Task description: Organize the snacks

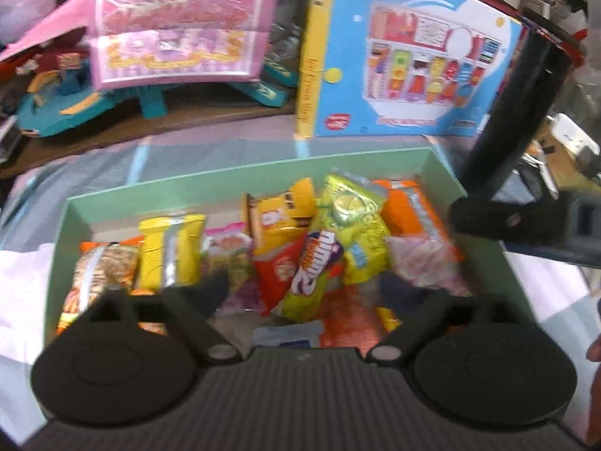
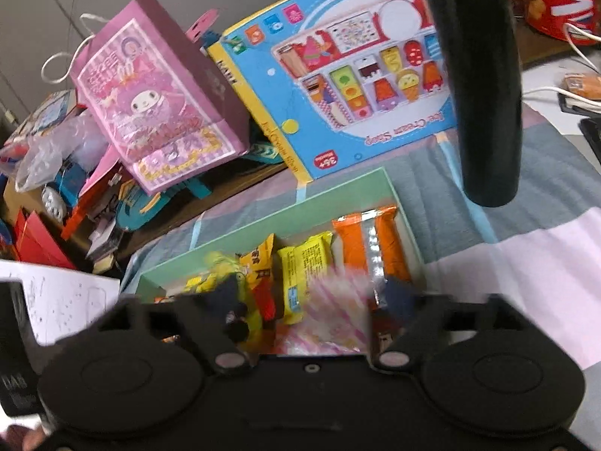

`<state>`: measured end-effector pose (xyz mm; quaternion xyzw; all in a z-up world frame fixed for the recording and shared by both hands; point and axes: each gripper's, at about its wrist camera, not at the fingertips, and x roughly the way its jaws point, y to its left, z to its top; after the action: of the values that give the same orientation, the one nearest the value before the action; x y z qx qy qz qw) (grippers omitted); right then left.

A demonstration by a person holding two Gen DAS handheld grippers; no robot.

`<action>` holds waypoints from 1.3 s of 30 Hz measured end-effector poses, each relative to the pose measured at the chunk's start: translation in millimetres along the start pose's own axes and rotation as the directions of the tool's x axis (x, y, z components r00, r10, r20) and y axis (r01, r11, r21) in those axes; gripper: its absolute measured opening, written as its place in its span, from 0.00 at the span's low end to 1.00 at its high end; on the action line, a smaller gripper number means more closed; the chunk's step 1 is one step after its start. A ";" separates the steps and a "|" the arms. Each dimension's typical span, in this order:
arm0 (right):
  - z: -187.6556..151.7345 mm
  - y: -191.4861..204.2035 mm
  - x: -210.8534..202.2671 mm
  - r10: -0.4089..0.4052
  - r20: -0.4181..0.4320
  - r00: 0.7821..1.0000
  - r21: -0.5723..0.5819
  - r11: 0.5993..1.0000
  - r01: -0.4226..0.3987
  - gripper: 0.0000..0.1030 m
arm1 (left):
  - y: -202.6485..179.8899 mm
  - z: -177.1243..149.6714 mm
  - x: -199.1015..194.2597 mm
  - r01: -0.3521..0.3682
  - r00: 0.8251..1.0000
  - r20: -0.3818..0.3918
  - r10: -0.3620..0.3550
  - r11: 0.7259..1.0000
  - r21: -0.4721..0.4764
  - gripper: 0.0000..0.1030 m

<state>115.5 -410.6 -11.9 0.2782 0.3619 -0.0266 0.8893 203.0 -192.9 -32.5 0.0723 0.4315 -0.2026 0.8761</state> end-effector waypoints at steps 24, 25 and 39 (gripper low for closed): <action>-27.8 16.1 -67.4 -0.045 0.042 0.998 -0.029 0.999 0.046 1.00 | -3.3 -33.1 -75.4 -0.009 0.999 0.051 0.010 1.000 -0.018 1.00; -28.9 17.6 -71.7 -0.044 0.046 0.998 -0.033 0.998 0.045 1.00 | -2.7 -35.1 -81.3 -0.010 0.998 0.057 0.011 1.000 -0.019 1.00; -63.5 39.4 -138.2 -0.025 0.071 0.997 -0.115 0.993 0.033 1.00 | 16.0 -82.2 -154.0 0.012 0.993 0.121 -0.007 0.999 -0.040 1.00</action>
<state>-16.5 -366.0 60.8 0.2194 0.3356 -0.0282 0.9157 66.0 -108.6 36.9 0.0402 0.3822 -0.2019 0.9009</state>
